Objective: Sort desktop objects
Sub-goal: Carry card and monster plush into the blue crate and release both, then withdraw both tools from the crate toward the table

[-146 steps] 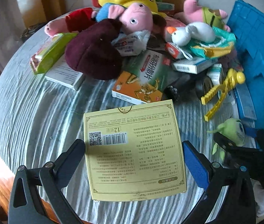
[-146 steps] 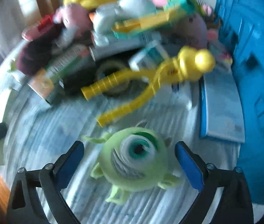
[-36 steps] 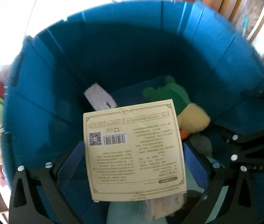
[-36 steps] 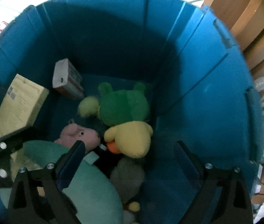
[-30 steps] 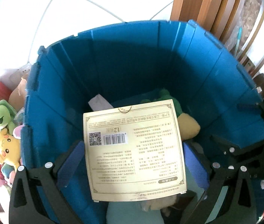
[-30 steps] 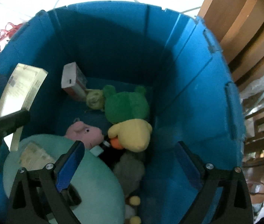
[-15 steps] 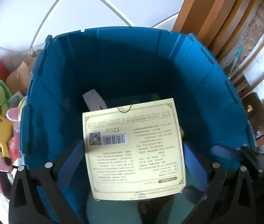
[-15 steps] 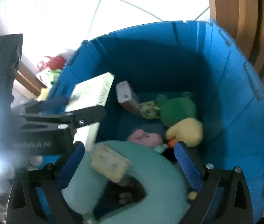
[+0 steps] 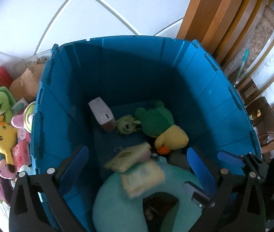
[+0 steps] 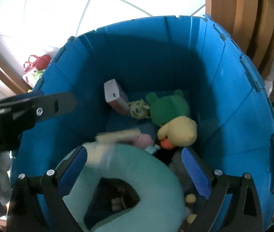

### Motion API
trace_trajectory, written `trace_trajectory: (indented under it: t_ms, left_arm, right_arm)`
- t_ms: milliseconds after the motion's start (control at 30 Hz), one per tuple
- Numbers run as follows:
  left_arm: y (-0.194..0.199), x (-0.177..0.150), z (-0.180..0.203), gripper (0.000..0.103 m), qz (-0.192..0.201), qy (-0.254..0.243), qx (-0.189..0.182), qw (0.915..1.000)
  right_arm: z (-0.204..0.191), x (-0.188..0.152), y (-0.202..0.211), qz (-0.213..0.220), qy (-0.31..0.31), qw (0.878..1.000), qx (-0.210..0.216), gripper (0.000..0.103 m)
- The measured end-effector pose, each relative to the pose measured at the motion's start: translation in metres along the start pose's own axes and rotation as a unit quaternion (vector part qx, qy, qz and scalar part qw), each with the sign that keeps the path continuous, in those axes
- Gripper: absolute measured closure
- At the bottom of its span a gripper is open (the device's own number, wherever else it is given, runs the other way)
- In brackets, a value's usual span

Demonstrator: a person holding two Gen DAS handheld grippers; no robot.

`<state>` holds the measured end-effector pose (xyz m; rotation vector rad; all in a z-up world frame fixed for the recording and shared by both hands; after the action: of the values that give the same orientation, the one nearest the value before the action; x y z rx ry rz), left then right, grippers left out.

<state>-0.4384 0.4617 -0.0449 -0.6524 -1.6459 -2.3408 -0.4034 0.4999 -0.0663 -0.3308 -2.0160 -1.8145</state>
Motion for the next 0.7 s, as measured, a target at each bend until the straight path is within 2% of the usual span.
trace_trajectory:
  t_ms: [267, 700]
  left_arm:
    - [0.011, -0.014, -0.003, 0.000, 0.000, -0.017, 0.011, 0.9998]
    - [0.052, -0.049, -0.016, 0.000, 0.016, -0.028, 0.017, 0.9993]
  right_arm:
    - [-0.010, -0.013, 0.012, 0.004, 0.026, 0.999, -0.026, 0.004]
    - [-0.026, -0.042, 0.046, 0.021, 0.037, 0.997, -0.067, 0.004]
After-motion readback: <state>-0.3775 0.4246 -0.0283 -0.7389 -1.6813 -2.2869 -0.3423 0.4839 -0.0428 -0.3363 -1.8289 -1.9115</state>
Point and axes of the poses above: each gripper's, at about its wrist camera, not at the fingertips, and y roughly against the way its jaws point, z to its right, x to its top, the point moved 9 cm from there along -y, roughly the way its jaws point, and after that the axes turned 9 degrees about -x, right-handed, at the moved point
